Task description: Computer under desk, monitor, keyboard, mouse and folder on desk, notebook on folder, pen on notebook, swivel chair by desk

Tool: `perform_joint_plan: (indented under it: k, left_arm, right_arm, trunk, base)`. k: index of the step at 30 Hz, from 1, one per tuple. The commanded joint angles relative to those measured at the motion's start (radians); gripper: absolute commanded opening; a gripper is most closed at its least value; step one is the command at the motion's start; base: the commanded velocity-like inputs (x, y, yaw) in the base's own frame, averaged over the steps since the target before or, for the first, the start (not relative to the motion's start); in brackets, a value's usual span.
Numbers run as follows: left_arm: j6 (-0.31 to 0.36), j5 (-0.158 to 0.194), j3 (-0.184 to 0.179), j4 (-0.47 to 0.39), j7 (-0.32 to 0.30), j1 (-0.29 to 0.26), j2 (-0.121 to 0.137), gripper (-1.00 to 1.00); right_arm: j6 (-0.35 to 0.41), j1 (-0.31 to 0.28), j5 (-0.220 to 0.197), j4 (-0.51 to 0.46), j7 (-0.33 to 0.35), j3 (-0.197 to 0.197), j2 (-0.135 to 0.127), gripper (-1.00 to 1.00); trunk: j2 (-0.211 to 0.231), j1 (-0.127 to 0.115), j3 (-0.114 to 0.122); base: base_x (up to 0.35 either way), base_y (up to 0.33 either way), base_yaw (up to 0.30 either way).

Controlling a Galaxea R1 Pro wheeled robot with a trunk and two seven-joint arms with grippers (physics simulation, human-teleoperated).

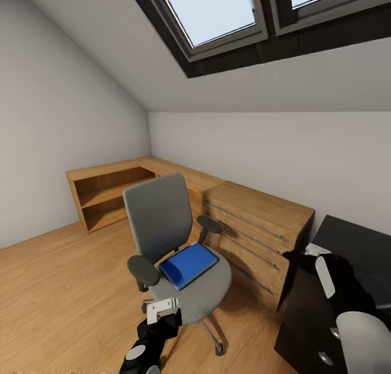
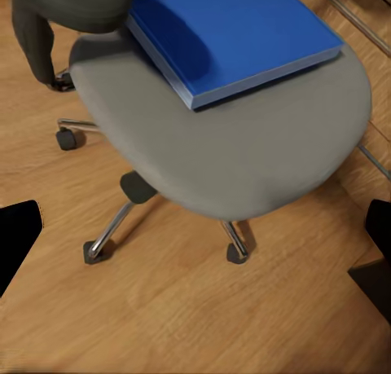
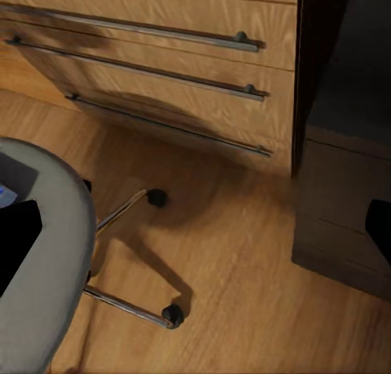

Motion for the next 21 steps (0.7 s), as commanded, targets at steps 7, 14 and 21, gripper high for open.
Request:
perform_joint_plan:
  k: [7, 14, 21]
  left_arm:
    - [0.002, 0.007, -0.001, -0.002, 0.008, -0.001, 0.001, 1.00]
    - [0.002, 0.007, 0.019, -0.003, 0.008, -0.001, 0.002, 1.00]
    - [0.001, 0.008, 0.053, -0.003, 0.008, -0.001, 0.002, 1.00]
  right_arm:
    - [0.003, -0.001, -0.004, -0.001, 0.001, -0.001, 0.001, 1.00]
    - [-0.003, 0.001, -0.002, -0.001, 0.000, 0.001, 0.010, 1.00]
    - [-0.005, 0.001, 0.006, -0.001, -0.001, 0.002, 0.025, 1.00]
  trunk:
    - [-0.001, 0.000, -0.010]
    - [-0.001, 0.000, -0.019]
    - [-0.001, 0.000, -0.029]
  base:
    - [0.000, 0.000, 0.164]
    - [0.000, 0.000, 0.144]
    - [0.000, 0.000, 0.120]
